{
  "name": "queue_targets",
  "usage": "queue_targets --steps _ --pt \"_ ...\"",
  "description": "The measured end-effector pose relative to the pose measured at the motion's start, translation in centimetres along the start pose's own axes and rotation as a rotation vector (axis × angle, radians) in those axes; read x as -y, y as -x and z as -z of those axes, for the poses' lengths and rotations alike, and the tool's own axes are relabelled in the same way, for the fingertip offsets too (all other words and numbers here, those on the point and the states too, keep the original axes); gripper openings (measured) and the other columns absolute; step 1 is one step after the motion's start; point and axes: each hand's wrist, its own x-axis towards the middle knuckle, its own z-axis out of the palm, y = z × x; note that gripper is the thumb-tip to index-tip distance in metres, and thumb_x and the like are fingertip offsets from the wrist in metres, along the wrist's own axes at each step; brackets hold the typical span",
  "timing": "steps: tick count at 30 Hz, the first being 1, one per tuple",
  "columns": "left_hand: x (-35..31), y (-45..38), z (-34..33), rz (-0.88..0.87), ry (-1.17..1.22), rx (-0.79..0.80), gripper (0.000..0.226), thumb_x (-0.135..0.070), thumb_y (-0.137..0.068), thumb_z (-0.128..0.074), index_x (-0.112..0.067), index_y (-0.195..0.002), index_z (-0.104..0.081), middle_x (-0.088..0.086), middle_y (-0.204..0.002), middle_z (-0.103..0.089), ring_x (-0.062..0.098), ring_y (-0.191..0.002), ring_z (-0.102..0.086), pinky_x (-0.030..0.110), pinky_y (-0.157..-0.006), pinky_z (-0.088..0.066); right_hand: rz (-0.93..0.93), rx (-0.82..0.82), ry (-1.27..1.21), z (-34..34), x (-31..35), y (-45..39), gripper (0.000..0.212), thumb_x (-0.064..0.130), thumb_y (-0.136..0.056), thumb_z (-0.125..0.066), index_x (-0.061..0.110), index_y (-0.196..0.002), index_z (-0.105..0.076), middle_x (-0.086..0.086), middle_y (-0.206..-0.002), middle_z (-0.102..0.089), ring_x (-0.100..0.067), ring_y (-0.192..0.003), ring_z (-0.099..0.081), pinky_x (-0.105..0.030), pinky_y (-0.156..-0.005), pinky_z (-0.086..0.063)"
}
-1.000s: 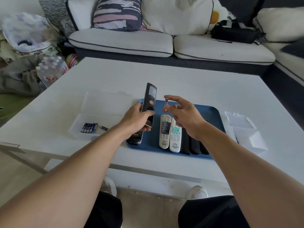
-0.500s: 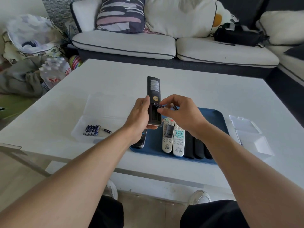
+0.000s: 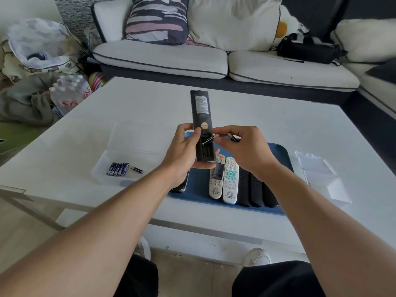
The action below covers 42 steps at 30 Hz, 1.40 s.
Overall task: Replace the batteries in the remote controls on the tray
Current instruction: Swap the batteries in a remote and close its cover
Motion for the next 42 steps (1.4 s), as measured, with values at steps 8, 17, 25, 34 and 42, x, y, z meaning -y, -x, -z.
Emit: queue_targets --steps 8,17,25,34,42 --pt "0.4 0.1 -0.3 0.059 -0.005 0.076 0.029 -0.024 -0.107 -0.046 -0.021 -0.135 -0.047 0.013 -0.106 -0.074 0.034 -0.090 -0.075 0.053 -0.070 -0.062 0.006 0.065 -0.046 0.3 0.2 0.4 0.016 0.010 -0.086 -0.078 0.017 -0.100 -0.077 0.006 -0.087 -0.076 -0.008 -0.068 -0.073 -0.011 -0.064 -0.051" --pt "0.7 0.1 -0.8 0.097 -0.018 0.058 0.028 -0.022 -0.104 -0.052 -0.021 -0.132 -0.052 0.002 -0.089 -0.078 0.032 -0.083 -0.076 0.051 -0.071 -0.062 0.013 0.082 -0.013 0.3 0.4 0.3 0.015 0.011 -0.084 -0.081 0.022 -0.093 -0.079 0.011 -0.078 -0.070 -0.005 -0.058 -0.068 -0.011 -0.060 -0.049" --pt "0.9 0.0 -0.8 0.126 -0.017 0.081 0.031 -0.026 -0.102 -0.057 -0.018 -0.131 -0.050 0.011 -0.109 -0.076 0.038 -0.093 -0.074 0.052 -0.076 -0.061 -0.129 0.077 0.039 0.6 -0.6 0.0 0.033 0.029 -0.076 -0.087 0.016 -0.096 -0.065 0.007 -0.055 -0.044 -0.001 -0.041 -0.039 -0.010 -0.044 -0.031" --pt "1.4 -0.4 -1.0 0.178 0.017 0.098 0.033 -0.009 -0.102 -0.053 -0.007 -0.135 -0.052 0.016 -0.114 -0.072 0.034 -0.094 -0.072 0.060 -0.092 -0.054 -0.176 0.121 0.073 0.8 -0.8 0.2 0.027 0.027 -0.074 -0.088 0.016 -0.089 -0.070 0.014 -0.049 -0.041 -0.002 -0.043 -0.036 -0.011 -0.045 -0.030" --pt "1.3 -0.5 -1.6 0.167 0.080 0.044 0.034 0.000 -0.101 -0.051 -0.005 -0.135 -0.049 0.011 -0.103 -0.071 0.026 -0.089 -0.070 0.053 -0.086 -0.057 -0.296 0.198 -0.078 1.2 -1.1 0.3 0.027 0.028 -0.076 -0.087 0.017 -0.096 -0.071 0.004 -0.064 -0.046 -0.010 -0.056 -0.038 -0.020 -0.048 -0.031"
